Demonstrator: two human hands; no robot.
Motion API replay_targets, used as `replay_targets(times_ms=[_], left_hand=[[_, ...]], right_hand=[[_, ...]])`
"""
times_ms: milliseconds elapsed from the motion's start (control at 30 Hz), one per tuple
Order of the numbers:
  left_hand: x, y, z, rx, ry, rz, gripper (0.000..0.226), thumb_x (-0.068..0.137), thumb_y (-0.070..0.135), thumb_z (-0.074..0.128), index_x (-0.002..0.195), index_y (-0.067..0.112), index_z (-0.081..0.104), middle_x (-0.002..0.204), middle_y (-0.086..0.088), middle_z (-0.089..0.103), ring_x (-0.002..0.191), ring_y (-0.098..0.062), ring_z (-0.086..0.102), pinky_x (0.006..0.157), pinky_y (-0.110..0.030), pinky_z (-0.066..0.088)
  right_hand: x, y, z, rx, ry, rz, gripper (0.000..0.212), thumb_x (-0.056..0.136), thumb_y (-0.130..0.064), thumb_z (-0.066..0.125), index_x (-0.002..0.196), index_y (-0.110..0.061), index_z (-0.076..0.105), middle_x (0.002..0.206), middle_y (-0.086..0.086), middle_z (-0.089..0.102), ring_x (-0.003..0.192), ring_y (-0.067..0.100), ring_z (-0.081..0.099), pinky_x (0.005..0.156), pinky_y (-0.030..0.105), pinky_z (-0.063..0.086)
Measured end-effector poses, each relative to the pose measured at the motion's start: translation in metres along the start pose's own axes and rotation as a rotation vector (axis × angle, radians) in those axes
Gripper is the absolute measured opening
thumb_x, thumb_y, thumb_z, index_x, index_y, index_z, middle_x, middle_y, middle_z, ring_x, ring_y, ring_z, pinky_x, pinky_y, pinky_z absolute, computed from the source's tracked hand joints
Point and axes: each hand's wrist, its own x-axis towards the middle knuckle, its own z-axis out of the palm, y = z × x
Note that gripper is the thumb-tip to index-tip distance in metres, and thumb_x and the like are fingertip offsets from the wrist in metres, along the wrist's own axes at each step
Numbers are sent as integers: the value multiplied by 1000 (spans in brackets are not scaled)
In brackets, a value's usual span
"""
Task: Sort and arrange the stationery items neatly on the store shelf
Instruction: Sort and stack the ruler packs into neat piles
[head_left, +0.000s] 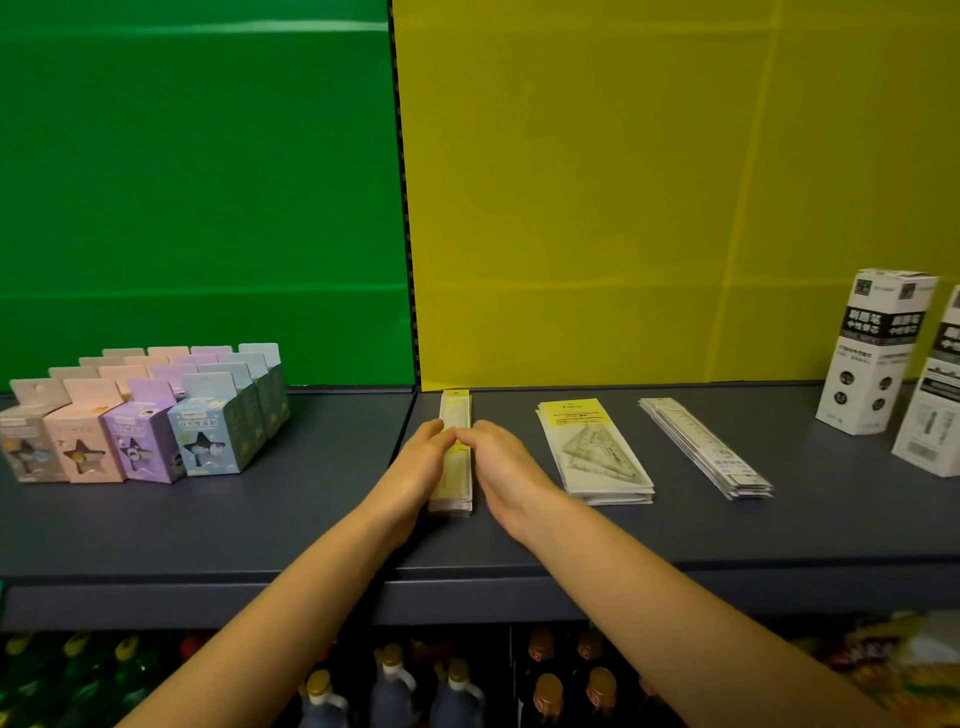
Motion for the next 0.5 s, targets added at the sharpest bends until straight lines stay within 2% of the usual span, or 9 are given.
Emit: replay_targets(times_ms=[100,200,267,333,433,500], left_hand=[[-9,4,-6,236,42,153,46,96,26,40,141,19,31,149,-3,34,134,-19,36,106,-32,30],[-22,11,-12,444,70,343,36,94,23,45,130,18,48,139,-2,48,127,-18,44,103,-32,34],[-30,19,-14,540,115,445,26,92,26,49,115,19,60,122,-2,62,114,-19,56,97,-34,43],[-40,29,-10,623,144,514,28,87,38,47,102,23,64,104,1,69,98,-20,63,87,-41,51],[-52,40,7,734,193,592,20,89,37,50,94,24,65,86,5,69,80,-18,65,74,-39,53],[-58,44,24,781,220,659,14,89,30,53,91,23,65,78,7,64,72,-19,62,67,-36,51]], right_hand=[[-18,-12,-20,-113,24,-101,48,94,-12,44,141,-9,33,147,7,38,135,19,36,113,33,30],[-44,-27,-52,-266,36,-242,42,94,-9,42,136,-11,40,142,3,45,132,13,40,113,32,30],[-62,-35,-79,-360,65,-321,35,95,-8,42,129,-14,47,132,1,53,124,11,46,108,28,34],[-80,-41,-109,-433,123,-379,29,94,-7,42,119,-17,53,120,-2,58,115,9,50,98,20,39],[-108,-47,-160,-590,270,-436,23,93,-10,46,111,-19,59,110,-6,62,104,5,54,83,8,41],[-126,-50,-196,-667,350,-444,22,93,-12,47,107,-22,60,108,-9,64,102,4,55,81,10,42]])
